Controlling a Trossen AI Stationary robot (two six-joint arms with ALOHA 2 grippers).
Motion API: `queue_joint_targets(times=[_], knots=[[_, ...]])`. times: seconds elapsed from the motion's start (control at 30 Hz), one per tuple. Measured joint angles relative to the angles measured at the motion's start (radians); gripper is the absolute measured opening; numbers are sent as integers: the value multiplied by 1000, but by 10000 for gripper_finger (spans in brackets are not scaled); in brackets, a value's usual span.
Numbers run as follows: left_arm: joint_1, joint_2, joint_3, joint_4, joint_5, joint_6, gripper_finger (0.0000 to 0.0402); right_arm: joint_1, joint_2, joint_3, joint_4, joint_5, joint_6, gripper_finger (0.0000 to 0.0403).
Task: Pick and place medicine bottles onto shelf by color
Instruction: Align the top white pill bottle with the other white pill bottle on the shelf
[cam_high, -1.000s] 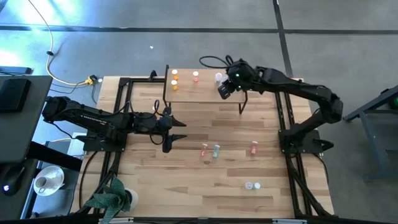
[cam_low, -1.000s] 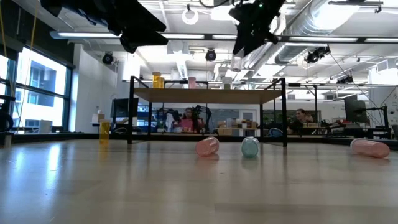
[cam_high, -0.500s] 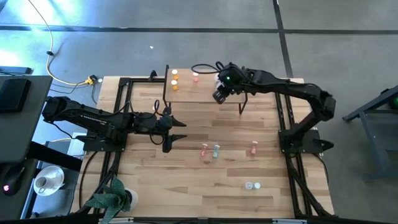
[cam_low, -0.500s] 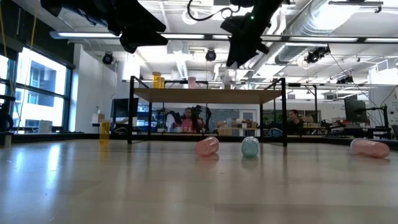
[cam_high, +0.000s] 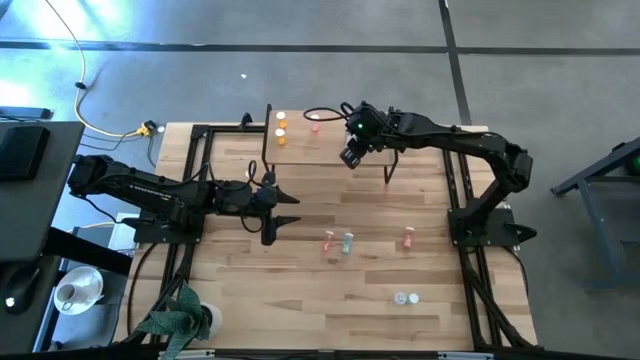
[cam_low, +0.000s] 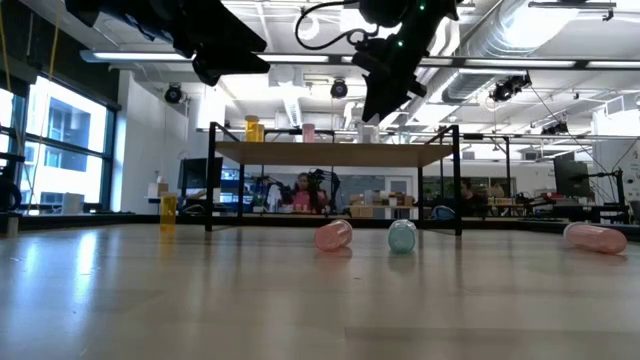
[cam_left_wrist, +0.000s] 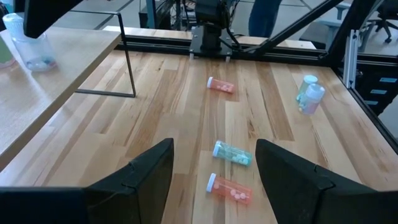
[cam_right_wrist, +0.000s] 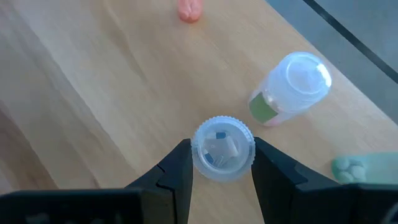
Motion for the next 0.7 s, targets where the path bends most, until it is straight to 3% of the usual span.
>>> queue_joint_targets(times=[0.27,0.7], knots=[[0,0,0,-1,0,0,216,-8,0,0,5,-43,0,125],[0,0,0,-5,0,0,216,-8,0,0,18,-32,-13,197]])
